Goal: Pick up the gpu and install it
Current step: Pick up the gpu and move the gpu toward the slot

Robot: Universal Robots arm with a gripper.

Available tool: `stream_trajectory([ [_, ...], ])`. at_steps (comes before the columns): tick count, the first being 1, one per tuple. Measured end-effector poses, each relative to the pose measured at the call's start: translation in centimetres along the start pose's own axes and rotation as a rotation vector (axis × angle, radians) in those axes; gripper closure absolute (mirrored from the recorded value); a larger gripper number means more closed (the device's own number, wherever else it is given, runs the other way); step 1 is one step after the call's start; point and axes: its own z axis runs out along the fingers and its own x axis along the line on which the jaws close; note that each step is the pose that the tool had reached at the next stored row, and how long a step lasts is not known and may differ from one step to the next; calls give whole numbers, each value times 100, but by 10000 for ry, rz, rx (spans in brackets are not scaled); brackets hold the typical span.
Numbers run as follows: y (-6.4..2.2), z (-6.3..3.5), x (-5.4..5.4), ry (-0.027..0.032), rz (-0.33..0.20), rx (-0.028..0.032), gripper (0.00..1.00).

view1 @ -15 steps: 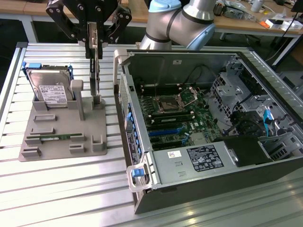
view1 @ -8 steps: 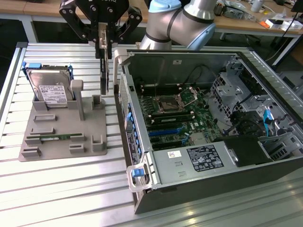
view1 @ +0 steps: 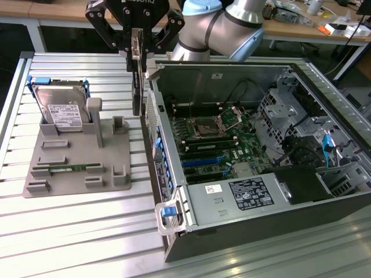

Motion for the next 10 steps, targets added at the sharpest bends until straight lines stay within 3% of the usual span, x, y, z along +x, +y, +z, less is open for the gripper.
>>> stream_trajectory([
  [10,15,6,-235,0,0,-1,73],
])
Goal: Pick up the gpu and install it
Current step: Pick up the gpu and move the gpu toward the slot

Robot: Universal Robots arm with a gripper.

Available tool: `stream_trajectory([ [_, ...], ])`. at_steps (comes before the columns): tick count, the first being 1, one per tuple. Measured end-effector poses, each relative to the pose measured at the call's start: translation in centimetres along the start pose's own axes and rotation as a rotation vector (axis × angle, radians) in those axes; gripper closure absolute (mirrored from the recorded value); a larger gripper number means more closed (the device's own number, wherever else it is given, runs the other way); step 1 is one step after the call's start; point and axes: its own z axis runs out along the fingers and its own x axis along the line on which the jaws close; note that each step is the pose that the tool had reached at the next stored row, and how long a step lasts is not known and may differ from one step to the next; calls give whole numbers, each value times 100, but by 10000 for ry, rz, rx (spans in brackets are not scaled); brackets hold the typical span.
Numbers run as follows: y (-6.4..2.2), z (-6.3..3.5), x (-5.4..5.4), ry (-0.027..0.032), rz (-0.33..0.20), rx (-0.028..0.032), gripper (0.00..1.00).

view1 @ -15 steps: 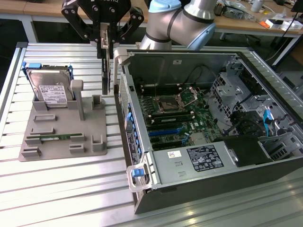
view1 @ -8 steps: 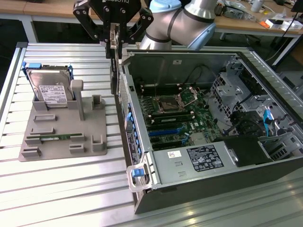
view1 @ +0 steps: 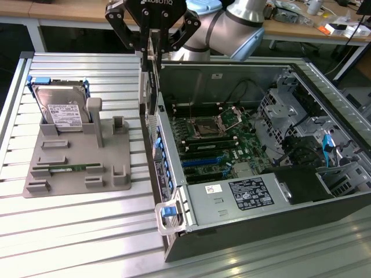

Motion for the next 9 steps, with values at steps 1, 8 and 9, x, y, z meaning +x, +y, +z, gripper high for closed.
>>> stream_trajectory([
  [1,2,0,-34,1,0,1,73],
  [8,17,8,-273,0,0,0,73],
  [9,19,8,-302,0,0,1,73],
])
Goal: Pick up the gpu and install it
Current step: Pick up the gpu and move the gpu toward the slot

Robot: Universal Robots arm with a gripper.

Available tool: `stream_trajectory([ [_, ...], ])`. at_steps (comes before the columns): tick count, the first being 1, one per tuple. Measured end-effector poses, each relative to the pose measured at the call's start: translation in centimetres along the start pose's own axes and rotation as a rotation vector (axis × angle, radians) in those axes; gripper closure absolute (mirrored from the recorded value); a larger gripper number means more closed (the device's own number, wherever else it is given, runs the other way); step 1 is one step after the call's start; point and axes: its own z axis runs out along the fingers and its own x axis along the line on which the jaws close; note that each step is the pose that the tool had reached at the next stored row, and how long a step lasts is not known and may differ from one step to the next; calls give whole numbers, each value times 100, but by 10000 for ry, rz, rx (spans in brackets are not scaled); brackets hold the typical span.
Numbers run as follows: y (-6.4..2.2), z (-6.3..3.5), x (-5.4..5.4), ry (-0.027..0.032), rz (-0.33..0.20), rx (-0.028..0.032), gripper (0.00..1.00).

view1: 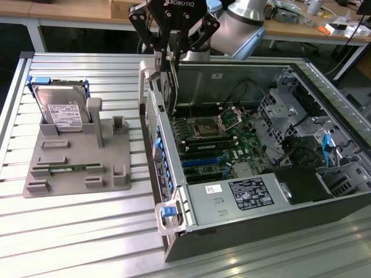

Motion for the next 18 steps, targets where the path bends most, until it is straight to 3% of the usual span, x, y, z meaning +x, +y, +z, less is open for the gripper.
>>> stream_trajectory([
  [18,40,18,-629,-1,0,-1,73],
])
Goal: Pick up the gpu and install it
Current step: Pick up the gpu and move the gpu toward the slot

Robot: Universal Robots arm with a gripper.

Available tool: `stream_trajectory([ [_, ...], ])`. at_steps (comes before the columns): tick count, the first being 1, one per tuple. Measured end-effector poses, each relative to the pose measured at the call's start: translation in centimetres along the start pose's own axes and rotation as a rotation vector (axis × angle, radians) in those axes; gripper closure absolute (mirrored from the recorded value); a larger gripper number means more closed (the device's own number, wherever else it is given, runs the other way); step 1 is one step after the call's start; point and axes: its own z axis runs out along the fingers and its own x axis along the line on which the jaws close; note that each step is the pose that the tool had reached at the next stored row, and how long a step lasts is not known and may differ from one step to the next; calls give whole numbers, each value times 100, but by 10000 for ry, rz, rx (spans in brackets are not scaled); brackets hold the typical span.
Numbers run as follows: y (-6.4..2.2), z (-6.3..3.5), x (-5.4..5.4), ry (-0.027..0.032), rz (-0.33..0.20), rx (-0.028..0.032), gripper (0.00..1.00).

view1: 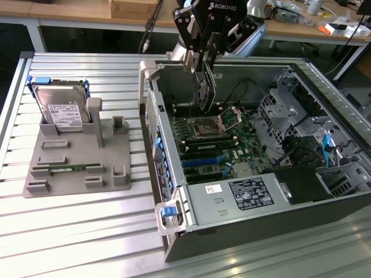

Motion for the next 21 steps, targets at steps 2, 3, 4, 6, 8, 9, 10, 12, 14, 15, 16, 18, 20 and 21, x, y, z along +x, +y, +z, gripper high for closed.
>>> stream_trajectory([
  [2,6,2,-88,0,1,0,73],
  [3,8,3,-120,0,0,0,73],
  [4,9,4,-147,0,0,1,73],
  [6,12,5,-187,0,1,0,73],
  [8,14,6,-223,0,0,1,73],
  [9,16,6,-248,0,0,1,73],
  [10,17,7,-267,0,0,0,73],
  [12,23,10,-360,0,1,0,73],
  [14,27,11,-428,1,0,1,73],
  [15,28,12,-446,0,0,0,73],
  [16,30,13,-478,0,0,1,73],
  [18,33,14,-527,0,0,0,73],
  [20,36,15,-573,0,0,1,73],
  [21,39,16,-608,0,1,1,73],
])
